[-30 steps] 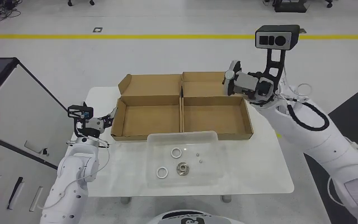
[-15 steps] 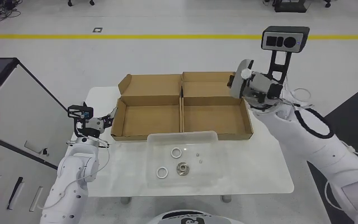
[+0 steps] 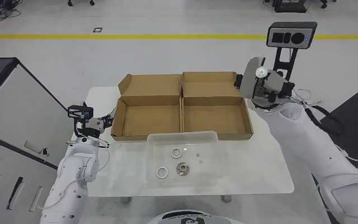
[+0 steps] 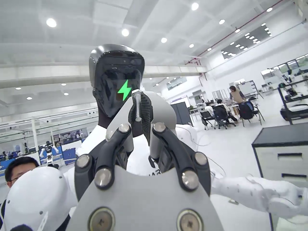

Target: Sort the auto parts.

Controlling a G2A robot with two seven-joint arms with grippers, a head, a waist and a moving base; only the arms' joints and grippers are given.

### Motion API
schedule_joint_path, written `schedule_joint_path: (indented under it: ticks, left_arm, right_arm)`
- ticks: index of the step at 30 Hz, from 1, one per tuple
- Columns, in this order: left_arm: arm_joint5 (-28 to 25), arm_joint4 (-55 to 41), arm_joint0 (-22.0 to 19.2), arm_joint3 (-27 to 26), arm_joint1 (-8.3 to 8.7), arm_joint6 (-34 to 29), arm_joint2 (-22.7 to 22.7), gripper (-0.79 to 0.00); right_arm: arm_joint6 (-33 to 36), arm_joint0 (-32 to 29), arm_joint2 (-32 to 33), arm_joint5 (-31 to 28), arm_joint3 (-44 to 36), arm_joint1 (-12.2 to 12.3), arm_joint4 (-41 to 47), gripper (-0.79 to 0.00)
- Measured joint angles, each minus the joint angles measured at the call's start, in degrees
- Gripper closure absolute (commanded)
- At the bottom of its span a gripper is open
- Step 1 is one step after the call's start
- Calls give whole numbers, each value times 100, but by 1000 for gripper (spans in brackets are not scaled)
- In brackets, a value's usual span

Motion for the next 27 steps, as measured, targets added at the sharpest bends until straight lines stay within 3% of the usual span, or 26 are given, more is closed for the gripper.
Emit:
schedule_joint_path:
  ticks: [10,27]
  left_arm:
    - [0,0,0,0,0,0,0,-785]
    - [0,0,0,0,0,0,0,-785]
  right_arm:
    - [-186,-68,383,480,-26,-37,-1499,0]
    - [83,-638,618,83,-351,-332,403,0]
